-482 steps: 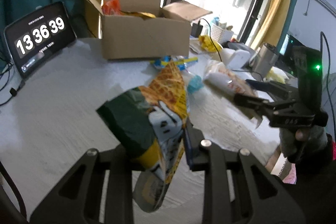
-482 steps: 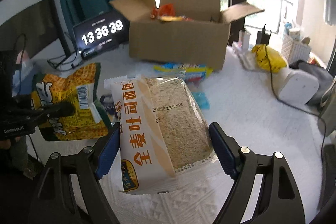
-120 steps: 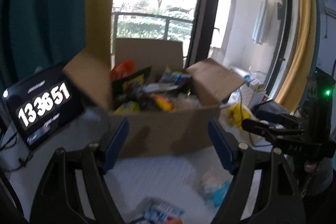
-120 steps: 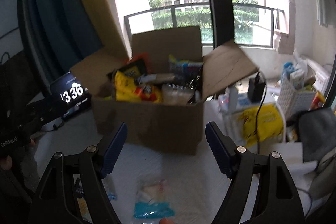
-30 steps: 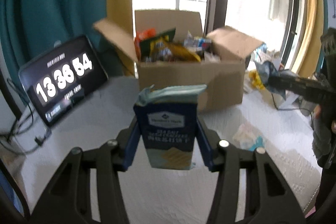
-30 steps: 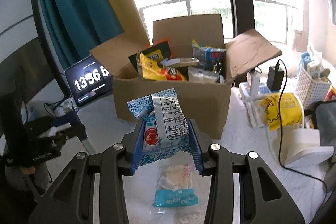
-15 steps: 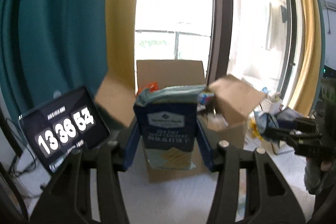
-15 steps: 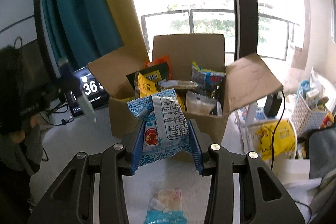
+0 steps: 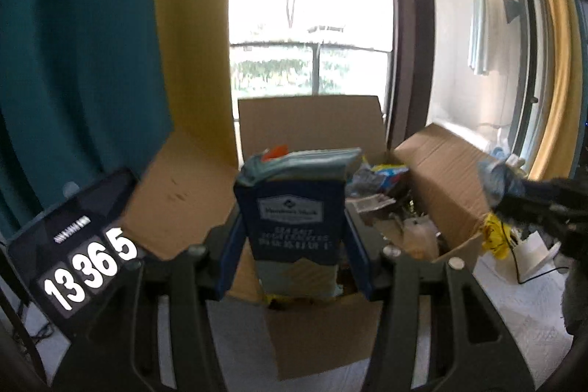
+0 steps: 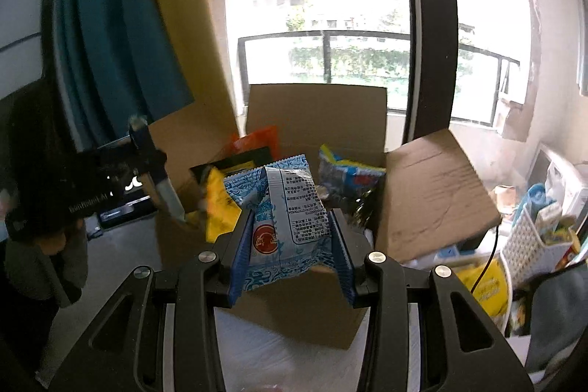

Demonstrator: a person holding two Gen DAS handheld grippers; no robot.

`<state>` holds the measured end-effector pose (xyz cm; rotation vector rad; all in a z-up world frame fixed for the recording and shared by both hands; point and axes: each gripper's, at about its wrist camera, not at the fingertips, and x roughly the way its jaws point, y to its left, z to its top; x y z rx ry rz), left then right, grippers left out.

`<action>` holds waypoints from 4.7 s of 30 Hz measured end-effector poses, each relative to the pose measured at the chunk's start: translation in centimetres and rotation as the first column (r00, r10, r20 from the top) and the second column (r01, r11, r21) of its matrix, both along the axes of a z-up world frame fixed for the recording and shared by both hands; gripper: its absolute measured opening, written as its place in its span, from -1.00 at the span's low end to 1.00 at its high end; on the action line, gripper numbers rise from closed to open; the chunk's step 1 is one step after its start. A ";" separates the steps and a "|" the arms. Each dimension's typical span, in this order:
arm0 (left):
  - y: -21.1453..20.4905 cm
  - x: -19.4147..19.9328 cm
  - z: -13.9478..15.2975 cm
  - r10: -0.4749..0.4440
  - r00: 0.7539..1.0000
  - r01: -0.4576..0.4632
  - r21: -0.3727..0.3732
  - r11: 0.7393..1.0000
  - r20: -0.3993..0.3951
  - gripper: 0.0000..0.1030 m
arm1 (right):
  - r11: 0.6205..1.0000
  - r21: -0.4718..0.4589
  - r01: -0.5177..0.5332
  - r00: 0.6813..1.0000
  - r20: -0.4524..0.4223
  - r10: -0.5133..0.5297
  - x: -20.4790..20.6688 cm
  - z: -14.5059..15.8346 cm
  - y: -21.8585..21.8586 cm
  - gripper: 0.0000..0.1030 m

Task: Organize snacks
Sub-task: 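Lift both held items and carry them over the box, then open both tools to drop the cracker box and snack pack into the box, then move the right tool back down toward the teal-labelled bread bag, then grasp the teal-labelled bread bag with the right tool, then lift the bread bag with the right tool and carry it over the box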

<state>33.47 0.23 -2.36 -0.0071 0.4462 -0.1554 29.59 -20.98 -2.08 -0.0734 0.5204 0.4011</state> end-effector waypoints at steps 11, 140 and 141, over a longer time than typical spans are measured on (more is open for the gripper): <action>-1.0 6.2 -2.5 0.029 0.994 -0.026 0.033 0.999 -0.110 0.02 | 0.998 -0.011 0.068 0.995 -0.072 -0.069 7.0 -1.6 0.1 -0.16; 2.5 -12.6 -3.0 0.099 0.994 -0.102 -0.089 0.991 -0.036 0.33 | 0.996 -0.094 0.013 0.989 -0.147 -0.027 -2.7 -2.5 3.2 0.24; 2.6 -12.5 -2.7 0.103 0.994 -0.105 -0.085 0.991 -0.028 0.33 | 0.996 -0.093 0.012 0.990 -0.139 -0.025 -2.4 -2.2 3.4 0.24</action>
